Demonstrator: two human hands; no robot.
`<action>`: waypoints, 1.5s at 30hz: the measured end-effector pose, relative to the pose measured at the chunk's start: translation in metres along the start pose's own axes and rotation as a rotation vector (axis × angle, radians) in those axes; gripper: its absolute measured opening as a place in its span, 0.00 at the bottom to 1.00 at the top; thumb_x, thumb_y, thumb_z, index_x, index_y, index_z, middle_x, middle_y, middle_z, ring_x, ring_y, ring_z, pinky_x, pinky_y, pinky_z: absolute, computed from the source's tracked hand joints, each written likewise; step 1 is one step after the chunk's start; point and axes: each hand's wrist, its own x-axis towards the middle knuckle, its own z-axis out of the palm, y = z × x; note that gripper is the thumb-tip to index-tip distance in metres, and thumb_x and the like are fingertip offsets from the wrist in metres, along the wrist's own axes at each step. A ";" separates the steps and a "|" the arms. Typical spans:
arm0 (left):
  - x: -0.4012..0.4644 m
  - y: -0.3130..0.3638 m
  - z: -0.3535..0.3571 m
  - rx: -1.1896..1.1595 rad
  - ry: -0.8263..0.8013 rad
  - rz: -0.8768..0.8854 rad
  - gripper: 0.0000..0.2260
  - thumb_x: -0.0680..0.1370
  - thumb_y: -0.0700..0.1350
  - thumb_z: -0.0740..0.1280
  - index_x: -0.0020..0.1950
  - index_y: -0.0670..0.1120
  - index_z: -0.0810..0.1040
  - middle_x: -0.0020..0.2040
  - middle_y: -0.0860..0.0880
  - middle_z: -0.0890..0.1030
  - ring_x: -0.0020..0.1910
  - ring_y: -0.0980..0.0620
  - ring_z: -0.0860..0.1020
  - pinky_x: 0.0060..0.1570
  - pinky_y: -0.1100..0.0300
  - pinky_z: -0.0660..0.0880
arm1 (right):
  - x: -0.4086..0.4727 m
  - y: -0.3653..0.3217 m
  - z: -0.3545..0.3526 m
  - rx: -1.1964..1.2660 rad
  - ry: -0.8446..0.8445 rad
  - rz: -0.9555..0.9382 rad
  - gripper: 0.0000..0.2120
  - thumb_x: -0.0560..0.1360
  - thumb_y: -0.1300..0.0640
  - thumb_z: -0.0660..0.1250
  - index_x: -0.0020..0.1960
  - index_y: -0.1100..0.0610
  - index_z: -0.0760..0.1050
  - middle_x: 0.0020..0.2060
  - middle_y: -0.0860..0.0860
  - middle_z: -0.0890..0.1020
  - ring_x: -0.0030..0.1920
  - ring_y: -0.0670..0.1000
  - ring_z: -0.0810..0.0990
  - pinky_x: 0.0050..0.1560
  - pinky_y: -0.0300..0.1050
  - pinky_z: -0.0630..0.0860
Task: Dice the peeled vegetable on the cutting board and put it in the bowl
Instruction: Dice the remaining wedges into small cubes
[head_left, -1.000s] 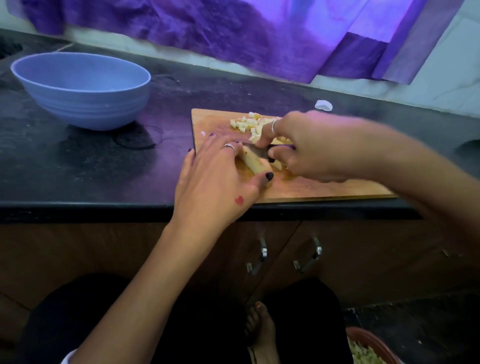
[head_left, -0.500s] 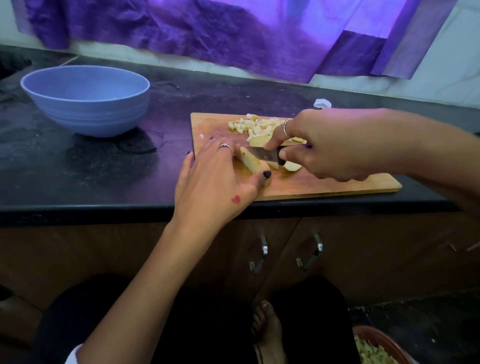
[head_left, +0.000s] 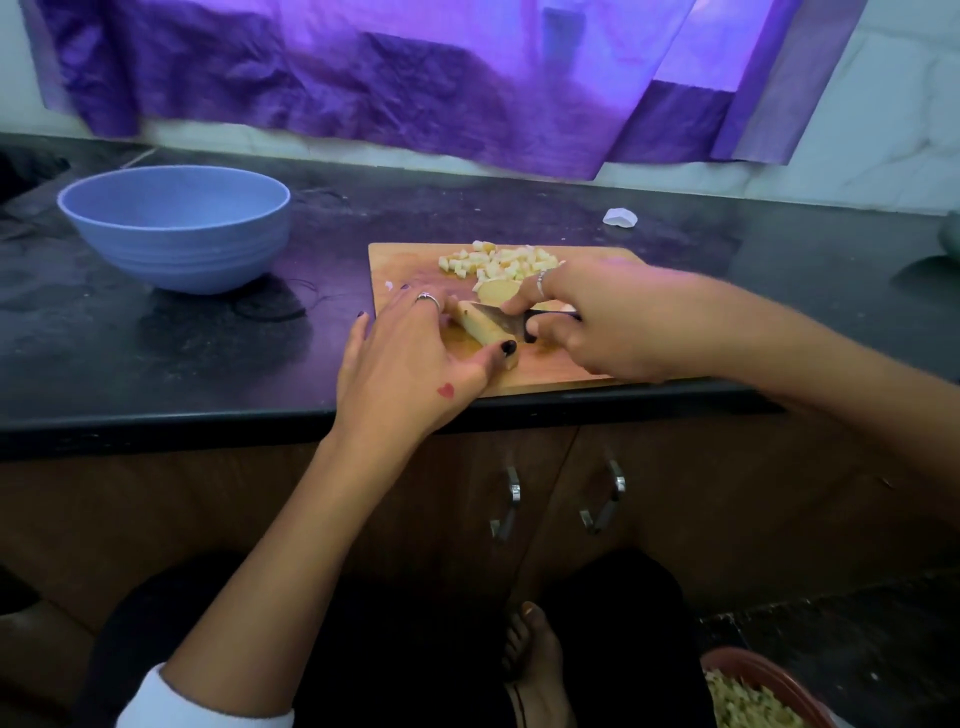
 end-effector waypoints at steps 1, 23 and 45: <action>0.001 0.000 0.000 0.000 -0.012 -0.007 0.25 0.71 0.64 0.67 0.63 0.54 0.72 0.64 0.55 0.74 0.64 0.50 0.68 0.68 0.47 0.62 | -0.001 0.001 -0.004 -0.002 -0.026 0.013 0.12 0.79 0.47 0.58 0.61 0.38 0.73 0.55 0.45 0.79 0.48 0.53 0.81 0.53 0.49 0.76; 0.005 -0.007 0.009 0.124 -0.001 0.217 0.28 0.72 0.67 0.62 0.65 0.51 0.72 0.65 0.53 0.74 0.67 0.52 0.67 0.71 0.47 0.57 | 0.009 0.033 0.012 -0.040 0.109 -0.090 0.10 0.76 0.43 0.58 0.57 0.34 0.71 0.46 0.43 0.80 0.49 0.46 0.78 0.56 0.50 0.74; -0.001 -0.008 0.002 0.397 -0.086 0.370 0.38 0.72 0.71 0.43 0.75 0.51 0.63 0.74 0.53 0.65 0.72 0.53 0.63 0.73 0.53 0.54 | 0.002 0.016 -0.052 0.155 -0.298 0.076 0.11 0.81 0.52 0.59 0.61 0.44 0.74 0.25 0.53 0.72 0.18 0.46 0.61 0.18 0.33 0.59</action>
